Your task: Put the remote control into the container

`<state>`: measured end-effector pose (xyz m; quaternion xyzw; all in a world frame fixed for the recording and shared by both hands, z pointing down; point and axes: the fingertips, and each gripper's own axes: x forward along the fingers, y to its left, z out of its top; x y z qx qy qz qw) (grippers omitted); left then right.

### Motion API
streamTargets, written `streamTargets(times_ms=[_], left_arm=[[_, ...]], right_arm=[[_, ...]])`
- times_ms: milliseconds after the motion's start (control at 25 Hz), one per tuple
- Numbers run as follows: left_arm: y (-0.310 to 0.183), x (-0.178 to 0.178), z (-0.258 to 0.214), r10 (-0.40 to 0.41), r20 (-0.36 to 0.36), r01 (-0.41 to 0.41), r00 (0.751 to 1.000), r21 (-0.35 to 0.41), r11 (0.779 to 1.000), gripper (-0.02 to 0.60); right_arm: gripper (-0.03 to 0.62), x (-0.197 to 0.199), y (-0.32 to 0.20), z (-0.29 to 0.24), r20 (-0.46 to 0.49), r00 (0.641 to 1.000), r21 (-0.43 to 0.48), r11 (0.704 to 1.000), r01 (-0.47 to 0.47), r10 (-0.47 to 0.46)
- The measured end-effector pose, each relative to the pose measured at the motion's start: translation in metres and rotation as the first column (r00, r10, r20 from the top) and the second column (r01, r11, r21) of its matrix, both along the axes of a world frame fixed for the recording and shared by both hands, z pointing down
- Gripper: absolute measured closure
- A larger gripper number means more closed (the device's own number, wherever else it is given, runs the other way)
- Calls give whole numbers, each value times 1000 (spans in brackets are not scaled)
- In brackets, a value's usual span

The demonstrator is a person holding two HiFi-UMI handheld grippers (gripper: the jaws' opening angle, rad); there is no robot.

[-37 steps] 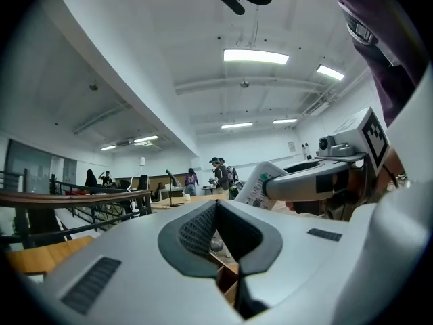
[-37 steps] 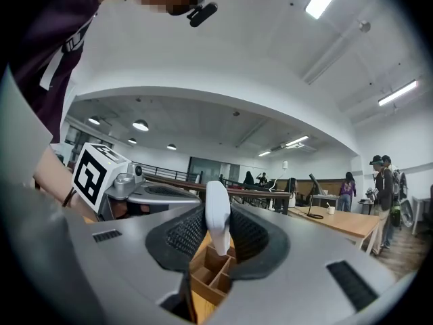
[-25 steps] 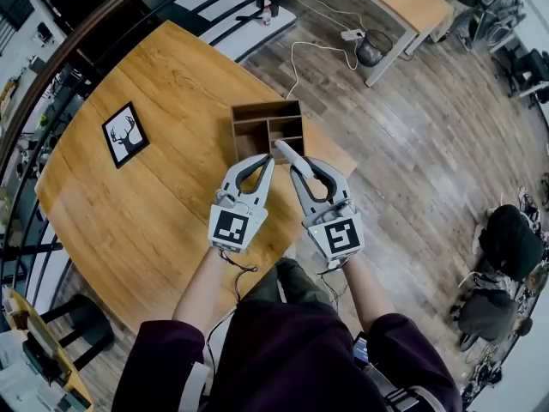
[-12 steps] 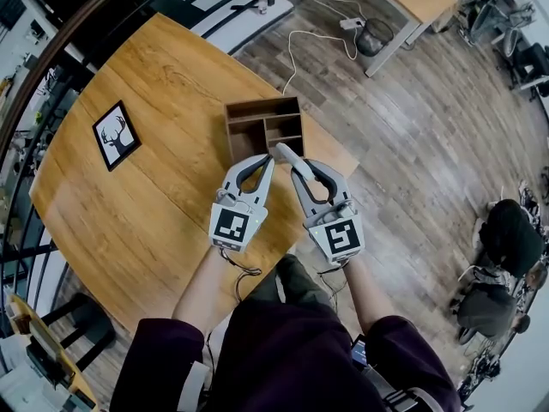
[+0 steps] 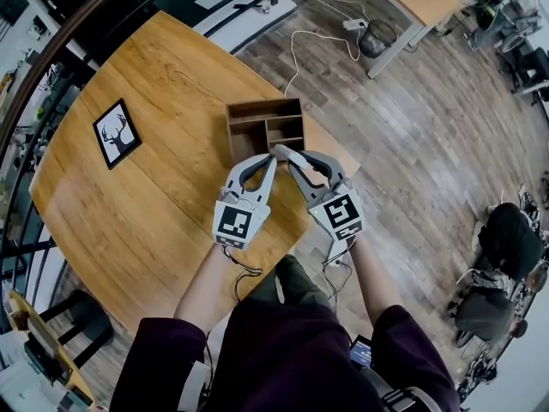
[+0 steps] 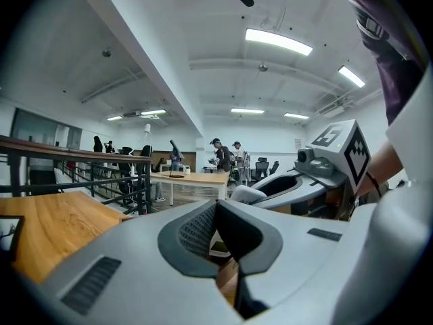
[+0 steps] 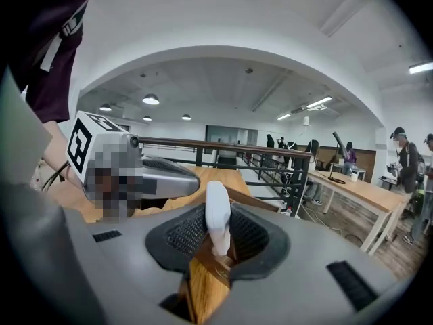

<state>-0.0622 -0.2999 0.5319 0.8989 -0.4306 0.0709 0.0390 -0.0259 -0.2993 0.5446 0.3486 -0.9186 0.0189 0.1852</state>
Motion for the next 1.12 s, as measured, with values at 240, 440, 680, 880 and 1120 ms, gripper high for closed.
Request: streamTargets(times_ms=[240, 440, 680, 880, 1120], left_arm=[[-2, -3, 7, -12, 3, 12, 1000, -19, 1000, 571], [0, -6, 11, -10, 10, 10, 1000, -26, 1000, 571], [3, -8, 17, -15, 11, 15, 1000, -40, 999, 570], [4, -9, 18, -20, 11, 20, 1000, -48, 999, 570], [3, -11, 21, -25, 8, 25, 1000, -55, 998, 571]], right_arm=[[479, -7, -13, 15, -17, 997, -39, 997, 69, -70], [480, -13, -20, 30, -41, 988, -76, 986, 147, -151], [479, -19, -24, 54, -76, 981, -118, 979, 169, -178], [479, -23, -29, 61, -76, 981, -130, 977, 169, -180], [479, -29, -30, 61, -110, 976, -116, 978, 175, -188]])
